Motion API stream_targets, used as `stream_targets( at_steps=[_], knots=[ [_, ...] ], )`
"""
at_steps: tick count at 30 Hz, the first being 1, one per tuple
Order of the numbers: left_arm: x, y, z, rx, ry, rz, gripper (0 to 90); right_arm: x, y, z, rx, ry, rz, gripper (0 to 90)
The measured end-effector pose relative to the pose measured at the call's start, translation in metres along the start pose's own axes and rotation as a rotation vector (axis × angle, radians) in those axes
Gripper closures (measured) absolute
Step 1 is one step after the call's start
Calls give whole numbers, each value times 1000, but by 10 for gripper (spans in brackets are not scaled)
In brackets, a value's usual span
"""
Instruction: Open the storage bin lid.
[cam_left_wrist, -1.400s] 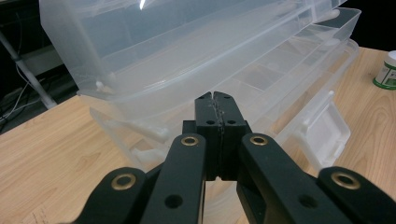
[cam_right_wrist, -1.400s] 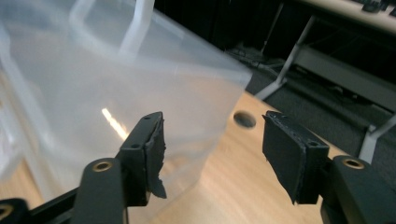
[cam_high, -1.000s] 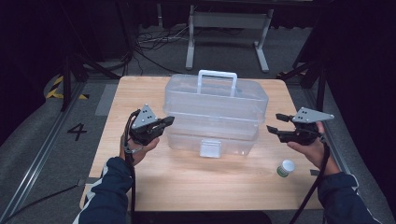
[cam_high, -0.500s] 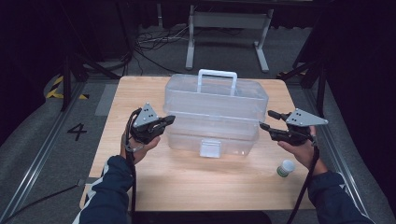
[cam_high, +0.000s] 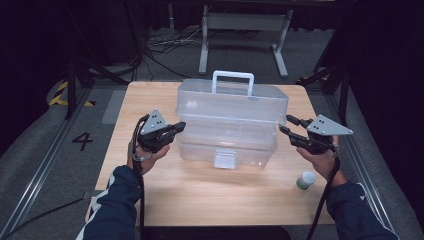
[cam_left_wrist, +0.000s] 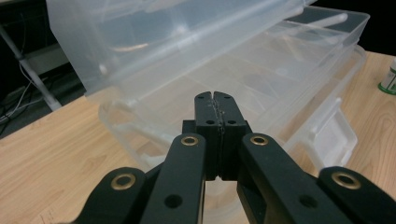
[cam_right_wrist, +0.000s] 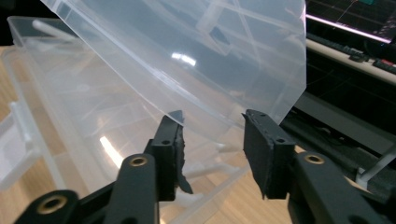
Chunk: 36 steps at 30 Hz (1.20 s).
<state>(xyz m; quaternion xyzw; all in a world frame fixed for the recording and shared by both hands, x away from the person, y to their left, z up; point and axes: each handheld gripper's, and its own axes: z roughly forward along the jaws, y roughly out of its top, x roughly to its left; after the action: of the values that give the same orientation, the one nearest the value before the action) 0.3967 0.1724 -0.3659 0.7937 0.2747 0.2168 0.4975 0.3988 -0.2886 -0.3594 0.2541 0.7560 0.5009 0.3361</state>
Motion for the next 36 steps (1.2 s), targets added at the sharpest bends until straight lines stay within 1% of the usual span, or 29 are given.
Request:
stream_targets(
  at_steps=[2, 3, 4, 6, 7, 8, 9, 11, 12, 13, 16, 18, 19, 21, 22, 23, 24, 26, 28, 31, 33, 36],
  knots=[
    [0, -3, 1, 5, 0, -3, 898, 1, 2, 1, -10, -20, -13, 640],
    [0, -4, 1, 10, -2, -5, 897, 2, 3, 1, -15, -30, -8, 644],
    [1, -6, 1, 2, -2, -4, 895, 3, 3, 1, -20, -36, -6, 647],
    [1, -8, 0, -1, -7, -7, 895, 4, 5, 3, -23, -66, -6, 654],
    [1, -8, 0, -1, -7, -7, 894, 4, 5, 3, -23, -66, -6, 654],
    [1, -9, -1, -8, -11, -5, 894, 4, 5, 4, -23, -76, -3, 657],
    [1, -9, -2, -12, -11, -4, 891, 6, 7, 6, -24, -110, -2, 663],
    [1, -10, -3, -12, -1, -2, 884, 6, 8, 9, -28, -133, 16, 673],
    [1, -11, -4, -10, -2, -3, 883, 6, 9, 10, -30, -152, 31, 677],
    [2, -12, -4, -7, -2, -6, 883, 6, 10, 11, -34, -162, 41, 682],
    [1, -18, -2, 16, -7, -7, 877, 7, 12, 14, -45, -199, 55, 694],
    [0, -22, 1, 33, -11, -1, 874, 8, 13, 16, -52, -237, 76, 708],
    [0, -23, 2, 38, -12, 2, 872, 8, 14, 18, -48, -247, 84, 711],
    [-1, -25, 5, 52, -18, 6, 871, 9, 15, 22, -56, -287, 103, 722],
    [-2, -26, 6, 56, -20, 7, 869, 9, 16, 23, -61, -296, 113, 724],
    [-2, -26, 7, 59, -32, 8, 861, 8, 17, 25, -64, -308, 123, 729],
    [-3, -27, 9, 68, -35, 13, 860, 8, 18, 27, -66, -325, 131, 736],
    [-6, -29, 14, 94, -36, 31, 855, 9, 19, 30, -69, -357, 135, 745],
    [-8, -31, 17, 95, -44, 28, 858, 11, 21, 33, -73, -390, 146, 754],
    [-9, -31, 18, 100, -44, 33, 858, 12, 24, 36, -74, -419, 152, 762],
    [-9, -31, 17, 99, -45, 30, 858, 11, 26, 38, -67, -435, 151, 767],
    [-7, -31, 17, 98, -52, 22, 858, 10, 29, 40, -60, -440, 146, 771]
  ],
)
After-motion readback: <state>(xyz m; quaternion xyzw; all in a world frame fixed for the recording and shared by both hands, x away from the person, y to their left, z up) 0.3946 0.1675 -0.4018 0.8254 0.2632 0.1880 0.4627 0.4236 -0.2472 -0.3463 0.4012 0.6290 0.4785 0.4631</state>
